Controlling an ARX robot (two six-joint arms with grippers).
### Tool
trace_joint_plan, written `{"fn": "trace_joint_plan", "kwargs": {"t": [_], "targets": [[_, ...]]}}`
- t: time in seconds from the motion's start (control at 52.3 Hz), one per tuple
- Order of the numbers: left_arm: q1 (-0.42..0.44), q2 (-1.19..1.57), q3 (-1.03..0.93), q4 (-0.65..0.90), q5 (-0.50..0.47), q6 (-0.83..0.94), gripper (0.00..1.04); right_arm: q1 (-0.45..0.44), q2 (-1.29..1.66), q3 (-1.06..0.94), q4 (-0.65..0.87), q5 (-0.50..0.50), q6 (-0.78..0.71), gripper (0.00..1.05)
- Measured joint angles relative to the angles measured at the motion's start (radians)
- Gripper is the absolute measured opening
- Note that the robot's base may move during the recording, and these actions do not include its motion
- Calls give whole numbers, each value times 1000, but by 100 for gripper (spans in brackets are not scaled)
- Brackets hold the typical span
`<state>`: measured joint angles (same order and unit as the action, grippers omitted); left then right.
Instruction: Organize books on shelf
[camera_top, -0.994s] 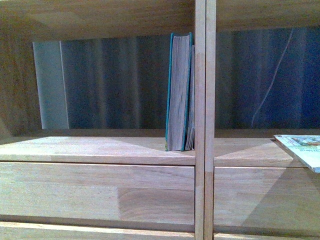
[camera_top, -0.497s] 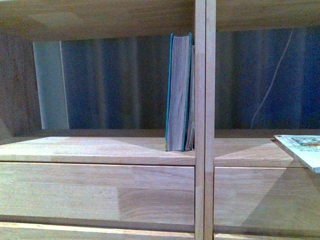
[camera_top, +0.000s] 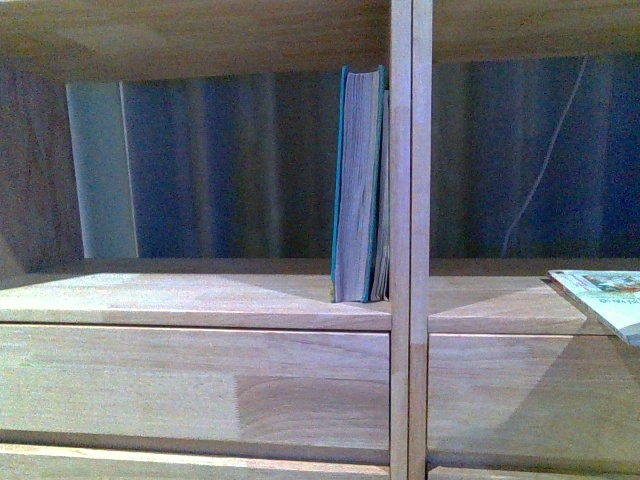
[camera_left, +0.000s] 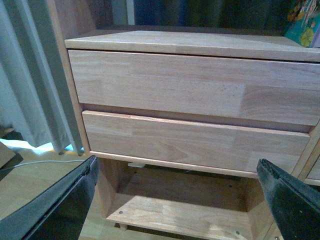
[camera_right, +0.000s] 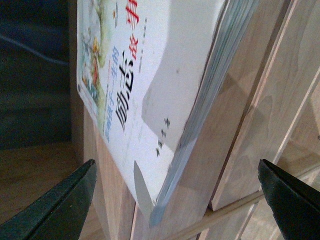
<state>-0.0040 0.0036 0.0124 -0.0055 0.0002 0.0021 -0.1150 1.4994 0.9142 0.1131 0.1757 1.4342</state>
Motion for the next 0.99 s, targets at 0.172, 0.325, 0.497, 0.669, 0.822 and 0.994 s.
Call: {"fn": "trace_joint_plan", "kwargs": {"t": [0.172, 0.325, 0.497, 0.669, 0.822, 0.994], "targets": [[0, 0, 0, 0, 0, 0, 97, -25, 49, 44, 3, 3, -10, 98], [0, 0, 0, 0, 0, 0, 97, -35, 86, 101, 3, 3, -13, 98], [0, 0, 0, 0, 0, 0, 97, -36, 116, 162, -10, 3, -13, 98], [0, 0, 0, 0, 0, 0, 97, -36, 124, 174, -24, 5, -13, 81], [0, 0, 0, 0, 0, 0, 97, -35, 129, 170, -19, 8, -13, 58], [0, 0, 0, 0, 0, 0, 97, -34, 130, 163, -8, 8, -13, 32]]}}
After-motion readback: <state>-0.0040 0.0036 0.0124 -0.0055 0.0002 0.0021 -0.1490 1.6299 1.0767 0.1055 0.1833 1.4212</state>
